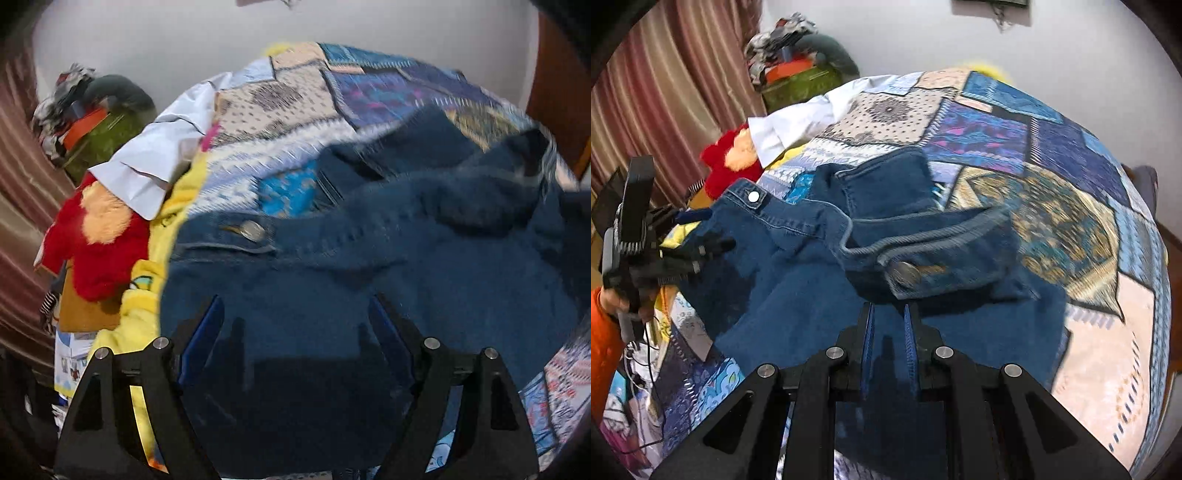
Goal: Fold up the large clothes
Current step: 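Lift the hem with both grippers and fold it over toward the collar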
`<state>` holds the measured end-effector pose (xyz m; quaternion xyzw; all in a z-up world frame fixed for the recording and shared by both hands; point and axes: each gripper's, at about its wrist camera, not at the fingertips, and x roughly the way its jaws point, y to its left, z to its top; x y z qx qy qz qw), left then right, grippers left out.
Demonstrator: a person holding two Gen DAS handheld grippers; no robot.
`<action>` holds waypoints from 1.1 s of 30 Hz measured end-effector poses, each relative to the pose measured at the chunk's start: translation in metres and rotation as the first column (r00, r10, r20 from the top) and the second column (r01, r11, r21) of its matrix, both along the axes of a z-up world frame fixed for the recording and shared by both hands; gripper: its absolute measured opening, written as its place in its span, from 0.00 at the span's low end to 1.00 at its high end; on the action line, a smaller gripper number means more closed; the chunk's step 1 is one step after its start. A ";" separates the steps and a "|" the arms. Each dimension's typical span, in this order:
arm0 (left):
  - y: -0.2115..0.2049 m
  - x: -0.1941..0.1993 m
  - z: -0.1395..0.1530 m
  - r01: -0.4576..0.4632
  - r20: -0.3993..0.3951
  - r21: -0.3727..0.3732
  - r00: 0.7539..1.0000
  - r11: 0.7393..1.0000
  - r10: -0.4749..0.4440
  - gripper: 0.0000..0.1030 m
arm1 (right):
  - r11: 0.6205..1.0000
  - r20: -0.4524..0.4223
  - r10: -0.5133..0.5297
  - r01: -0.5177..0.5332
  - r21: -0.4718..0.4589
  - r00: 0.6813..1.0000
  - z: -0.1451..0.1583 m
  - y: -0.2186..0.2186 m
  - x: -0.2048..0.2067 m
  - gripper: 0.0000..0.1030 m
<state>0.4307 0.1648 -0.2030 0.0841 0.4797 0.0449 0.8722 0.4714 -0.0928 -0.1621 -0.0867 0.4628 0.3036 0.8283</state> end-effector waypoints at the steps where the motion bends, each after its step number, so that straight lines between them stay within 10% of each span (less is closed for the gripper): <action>1: -0.003 0.003 -0.007 -0.002 -0.018 0.011 1.000 1.000 0.002 0.78 | 1.000 -0.001 -0.007 0.007 -0.006 1.000 -0.003 0.006 0.007 0.11; 10: 0.059 0.033 -0.031 -0.187 -0.072 0.000 0.980 0.982 0.187 0.78 | 0.927 -0.066 -0.370 0.373 0.035 0.927 -0.023 -0.042 0.089 0.11; 14: 0.069 0.021 -0.016 -0.217 -0.012 0.007 0.976 0.976 0.217 0.78 | 0.943 -0.105 -0.311 0.320 0.091 0.945 -0.018 -0.055 0.075 0.11; 21: 0.040 -0.014 0.002 -0.117 0.022 -0.212 0.992 0.970 0.125 0.82 | 1.000 -0.065 -0.027 0.027 -0.003 0.998 -0.016 0.012 0.009 0.11; 26: -0.002 -0.032 -0.031 -0.031 -0.029 -0.042 0.999 0.999 0.030 0.83 | 0.991 -0.143 0.108 -0.118 -0.058 0.984 -0.054 0.064 -0.033 0.11; 33: -0.007 -0.073 -0.040 0.010 -0.006 0.124 1.000 0.992 -0.010 0.85 | 0.981 -0.017 0.130 -0.132 -0.145 0.991 -0.058 0.046 -0.055 0.11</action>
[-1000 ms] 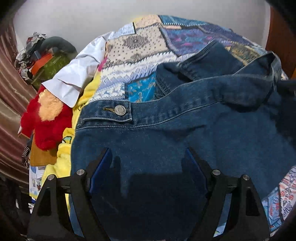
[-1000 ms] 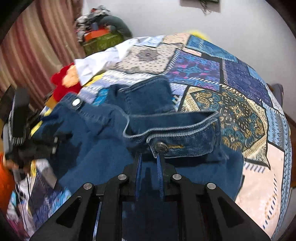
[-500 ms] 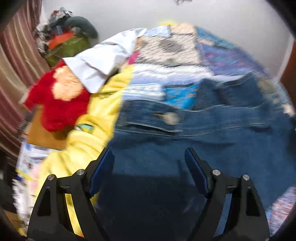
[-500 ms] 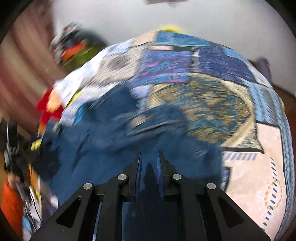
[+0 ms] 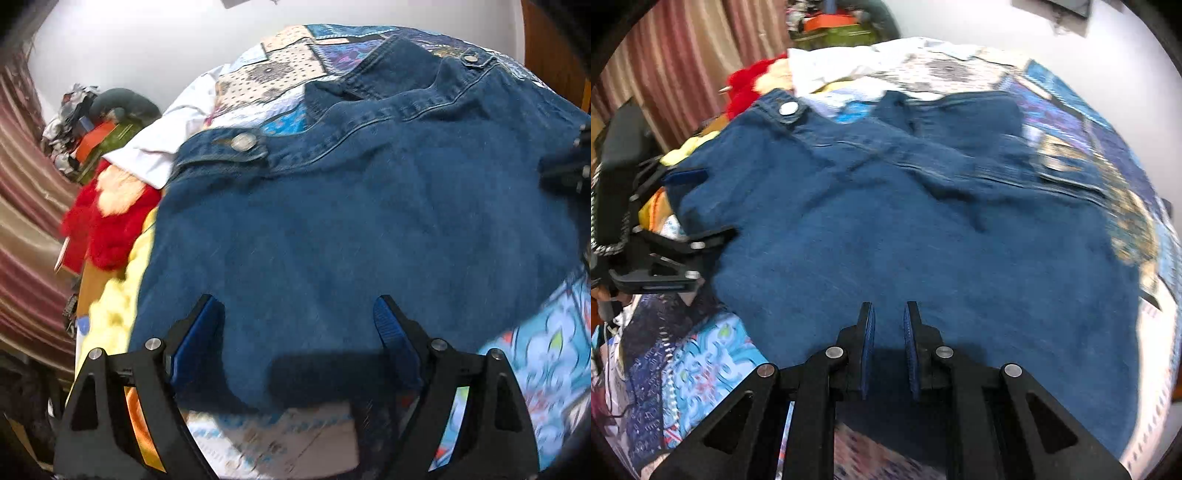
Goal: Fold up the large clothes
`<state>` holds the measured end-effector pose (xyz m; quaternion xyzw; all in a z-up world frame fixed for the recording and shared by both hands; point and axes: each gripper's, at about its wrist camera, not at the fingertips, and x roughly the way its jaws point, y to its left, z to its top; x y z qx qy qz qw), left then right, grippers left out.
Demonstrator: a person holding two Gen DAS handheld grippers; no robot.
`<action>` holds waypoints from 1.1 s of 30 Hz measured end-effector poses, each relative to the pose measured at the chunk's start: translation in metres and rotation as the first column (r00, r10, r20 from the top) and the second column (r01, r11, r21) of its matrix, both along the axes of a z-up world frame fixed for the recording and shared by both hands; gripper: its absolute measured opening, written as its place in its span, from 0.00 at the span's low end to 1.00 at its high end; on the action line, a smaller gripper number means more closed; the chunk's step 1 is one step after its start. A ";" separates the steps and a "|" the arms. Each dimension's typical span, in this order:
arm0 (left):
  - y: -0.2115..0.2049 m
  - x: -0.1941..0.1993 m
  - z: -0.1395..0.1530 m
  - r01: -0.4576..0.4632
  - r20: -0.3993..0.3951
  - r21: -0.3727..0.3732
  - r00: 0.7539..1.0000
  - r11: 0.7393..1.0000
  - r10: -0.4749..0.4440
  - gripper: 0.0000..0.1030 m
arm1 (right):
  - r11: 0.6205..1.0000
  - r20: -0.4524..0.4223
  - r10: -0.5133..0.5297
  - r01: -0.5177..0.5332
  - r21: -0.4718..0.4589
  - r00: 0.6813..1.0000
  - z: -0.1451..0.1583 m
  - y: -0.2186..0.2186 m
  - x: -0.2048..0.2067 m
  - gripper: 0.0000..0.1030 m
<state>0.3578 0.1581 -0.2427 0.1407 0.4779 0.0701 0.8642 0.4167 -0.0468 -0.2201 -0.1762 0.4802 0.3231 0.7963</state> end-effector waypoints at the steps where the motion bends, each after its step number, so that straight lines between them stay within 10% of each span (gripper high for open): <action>1: 0.008 -0.006 0.001 -0.025 -0.001 -0.014 1.000 1.000 0.025 0.87 | 1.000 -0.002 -0.018 0.018 -0.003 1.000 0.002 -0.009 0.002 0.11; 23: 0.082 -0.115 0.037 -0.411 0.052 -0.277 0.896 0.869 0.440 0.89 | 0.961 0.106 -0.256 0.265 -0.082 0.961 0.034 -0.129 -0.011 0.11; 28: 0.081 -0.117 0.039 -0.425 0.038 -0.520 0.855 0.741 0.516 0.90 | 0.968 0.090 -0.248 0.251 -0.025 0.965 0.051 -0.118 -0.020 0.11; 33: 0.066 -0.085 0.019 -0.418 -0.051 -0.619 0.866 0.665 0.497 0.89 | 0.977 0.021 -0.186 0.183 0.109 0.982 0.066 -0.087 -0.020 0.11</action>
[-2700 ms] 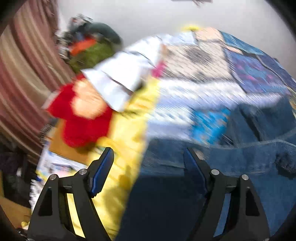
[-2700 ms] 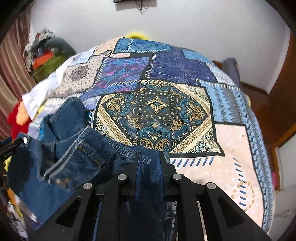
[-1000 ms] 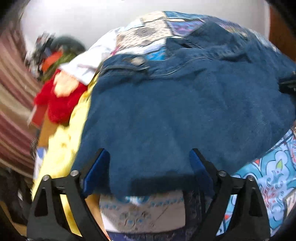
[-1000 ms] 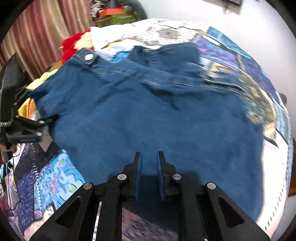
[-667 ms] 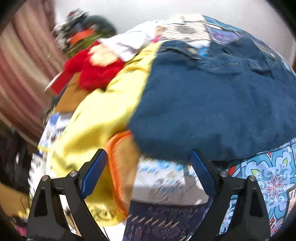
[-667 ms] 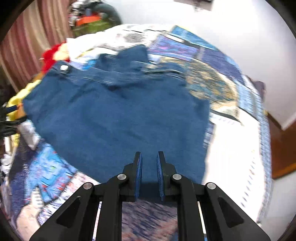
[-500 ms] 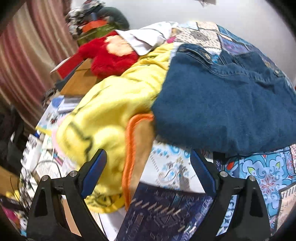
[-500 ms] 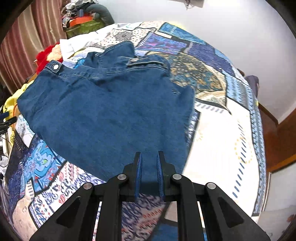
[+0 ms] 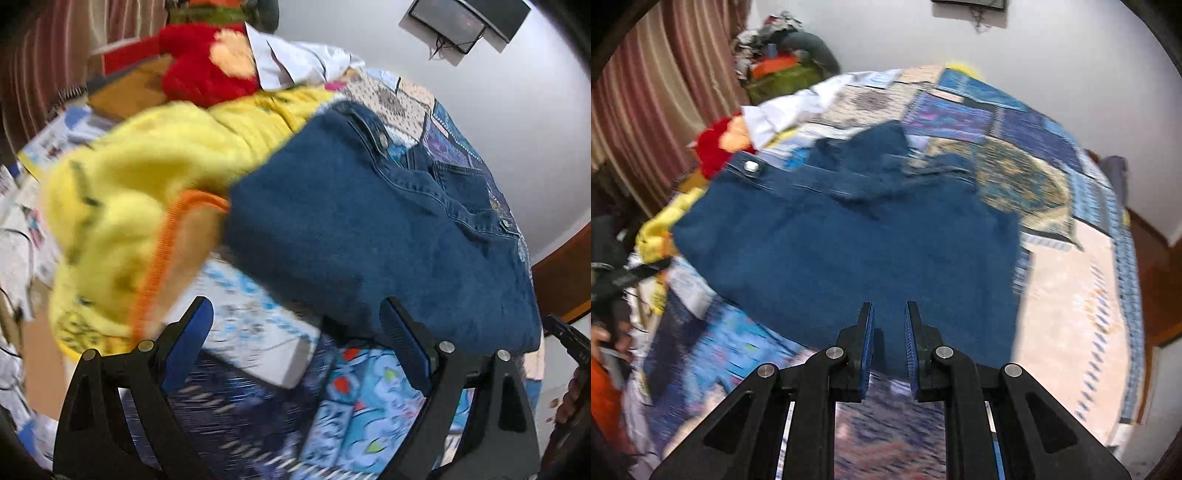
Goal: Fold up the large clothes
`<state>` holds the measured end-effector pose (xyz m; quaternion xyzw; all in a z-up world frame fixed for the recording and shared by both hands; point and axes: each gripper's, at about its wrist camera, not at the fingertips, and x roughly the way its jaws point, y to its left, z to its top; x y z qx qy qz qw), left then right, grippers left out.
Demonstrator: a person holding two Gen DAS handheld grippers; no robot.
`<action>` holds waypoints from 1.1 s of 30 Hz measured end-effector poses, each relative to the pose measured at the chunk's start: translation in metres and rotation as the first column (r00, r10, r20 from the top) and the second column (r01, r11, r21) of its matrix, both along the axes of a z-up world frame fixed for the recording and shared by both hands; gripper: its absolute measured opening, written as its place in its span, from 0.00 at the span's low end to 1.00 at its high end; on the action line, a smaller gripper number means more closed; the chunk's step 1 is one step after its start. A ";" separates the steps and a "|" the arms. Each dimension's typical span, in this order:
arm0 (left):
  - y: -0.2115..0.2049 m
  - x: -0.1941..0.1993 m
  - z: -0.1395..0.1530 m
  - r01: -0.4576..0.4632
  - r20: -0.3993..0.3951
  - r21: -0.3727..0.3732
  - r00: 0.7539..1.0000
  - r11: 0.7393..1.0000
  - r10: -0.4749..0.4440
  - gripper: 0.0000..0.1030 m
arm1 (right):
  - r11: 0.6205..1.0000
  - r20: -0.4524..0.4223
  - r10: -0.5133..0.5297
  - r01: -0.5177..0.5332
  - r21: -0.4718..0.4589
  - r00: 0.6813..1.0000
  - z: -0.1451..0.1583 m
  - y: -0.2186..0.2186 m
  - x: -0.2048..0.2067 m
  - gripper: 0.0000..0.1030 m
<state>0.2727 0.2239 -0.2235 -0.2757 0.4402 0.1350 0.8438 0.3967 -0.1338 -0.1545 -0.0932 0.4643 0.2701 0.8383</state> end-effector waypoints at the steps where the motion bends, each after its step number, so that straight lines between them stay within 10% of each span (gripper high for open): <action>1: -0.001 0.005 -0.004 0.005 -0.001 -0.022 1.000 1.000 -0.005 0.89 | 1.000 -0.009 0.013 -0.013 0.008 1.000 0.000 0.008 0.001 0.11; 7: 0.011 0.040 -0.045 0.006 -0.029 -0.263 0.999 0.965 -0.014 0.87 | 0.996 -0.046 0.070 -0.073 -0.052 0.996 -0.027 0.044 0.016 0.11; 12: 0.021 0.066 -0.052 0.004 0.007 -0.314 1.000 0.950 -0.001 0.77 | 0.997 -0.118 0.071 -0.074 -0.019 0.991 -0.060 0.043 0.034 0.11; 23: -0.023 0.082 -0.010 -0.072 -0.001 0.083 0.997 0.994 0.072 0.32 | 0.990 -0.287 0.024 0.018 0.143 0.958 -0.060 0.026 0.050 0.11; 33: -0.037 0.061 0.091 0.023 0.162 0.306 0.984 0.952 -0.076 0.29 | 0.973 -0.235 0.106 -0.053 0.223 0.966 -0.022 0.104 0.052 0.11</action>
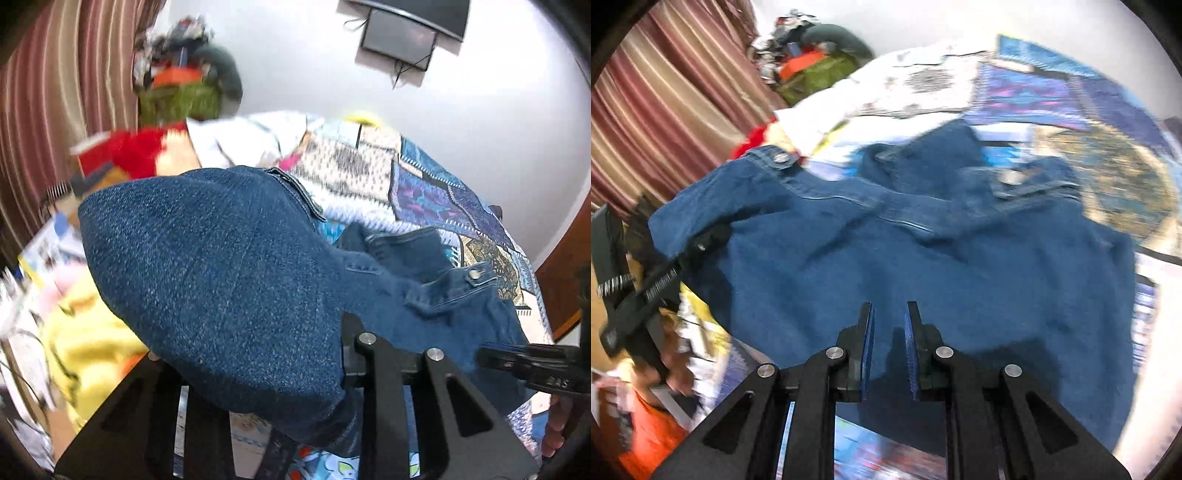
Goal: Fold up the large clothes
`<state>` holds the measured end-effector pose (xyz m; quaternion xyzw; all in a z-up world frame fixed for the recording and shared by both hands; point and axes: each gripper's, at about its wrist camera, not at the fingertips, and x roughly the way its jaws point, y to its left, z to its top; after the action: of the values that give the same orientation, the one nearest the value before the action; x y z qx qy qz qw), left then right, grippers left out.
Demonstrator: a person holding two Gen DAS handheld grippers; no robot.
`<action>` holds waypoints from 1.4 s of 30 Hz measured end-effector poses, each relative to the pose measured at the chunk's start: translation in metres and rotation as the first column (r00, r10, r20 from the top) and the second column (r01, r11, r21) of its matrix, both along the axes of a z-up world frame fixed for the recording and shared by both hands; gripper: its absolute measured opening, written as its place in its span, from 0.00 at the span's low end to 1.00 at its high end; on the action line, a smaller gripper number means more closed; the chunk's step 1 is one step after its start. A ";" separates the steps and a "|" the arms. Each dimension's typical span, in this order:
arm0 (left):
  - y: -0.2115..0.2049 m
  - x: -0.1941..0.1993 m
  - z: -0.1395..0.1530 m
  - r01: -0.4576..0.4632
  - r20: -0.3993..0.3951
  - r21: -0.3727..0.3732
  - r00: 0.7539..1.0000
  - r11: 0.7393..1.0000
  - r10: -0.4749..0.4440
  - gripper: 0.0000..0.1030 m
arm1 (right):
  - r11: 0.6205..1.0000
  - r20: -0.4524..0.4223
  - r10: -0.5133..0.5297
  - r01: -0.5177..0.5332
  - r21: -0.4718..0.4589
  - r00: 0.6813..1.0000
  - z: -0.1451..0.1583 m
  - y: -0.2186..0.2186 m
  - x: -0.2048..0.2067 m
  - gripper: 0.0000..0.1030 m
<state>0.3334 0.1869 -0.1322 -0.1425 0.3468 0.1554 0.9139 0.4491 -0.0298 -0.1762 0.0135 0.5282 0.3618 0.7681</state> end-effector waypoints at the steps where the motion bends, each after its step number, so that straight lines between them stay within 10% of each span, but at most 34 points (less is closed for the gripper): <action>1: -0.004 -0.003 0.004 0.003 0.004 0.033 1.000 0.999 -0.003 0.29 | 1.000 -0.027 0.017 -0.016 0.018 0.999 -0.003 0.011 0.001 0.11; 10: -0.018 -0.002 -0.019 0.049 -0.086 0.158 0.996 0.986 -0.035 0.28 | 0.987 -0.234 0.150 -0.160 -0.025 0.961 -0.094 0.102 -0.005 0.11; 15: -0.026 0.003 -0.005 0.062 -0.040 0.167 0.998 0.984 -0.056 0.27 | 0.990 -0.300 0.130 -0.142 -0.017 0.945 -0.083 0.080 0.007 0.11; 23: -0.095 0.027 0.030 0.195 0.046 0.219 0.977 0.956 -0.210 0.24 | 0.998 0.009 -0.054 0.054 -0.026 0.999 0.003 -0.072 0.002 0.11; 30: -0.187 0.052 0.019 0.396 0.017 0.219 0.912 0.892 -0.409 0.21 | 0.962 0.127 -0.261 0.268 -0.043 0.957 0.046 -0.208 -0.027 0.11; 35: -0.252 0.044 -0.021 0.577 -0.115 0.242 0.815 0.780 -0.568 0.21 | 0.944 0.157 -0.305 0.320 -0.080 0.939 0.047 -0.258 -0.062 0.11; 42: -0.255 0.029 -0.044 0.650 -0.176 0.094 0.756 0.754 -0.630 0.32 | 0.943 0.171 -0.300 0.319 -0.097 0.938 0.046 -0.263 -0.083 0.11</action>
<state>0.3624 -0.0678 -0.1767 0.0643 0.4223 -0.1324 0.8944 0.3656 -0.2929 -0.1304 0.0211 0.4797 0.2029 0.8534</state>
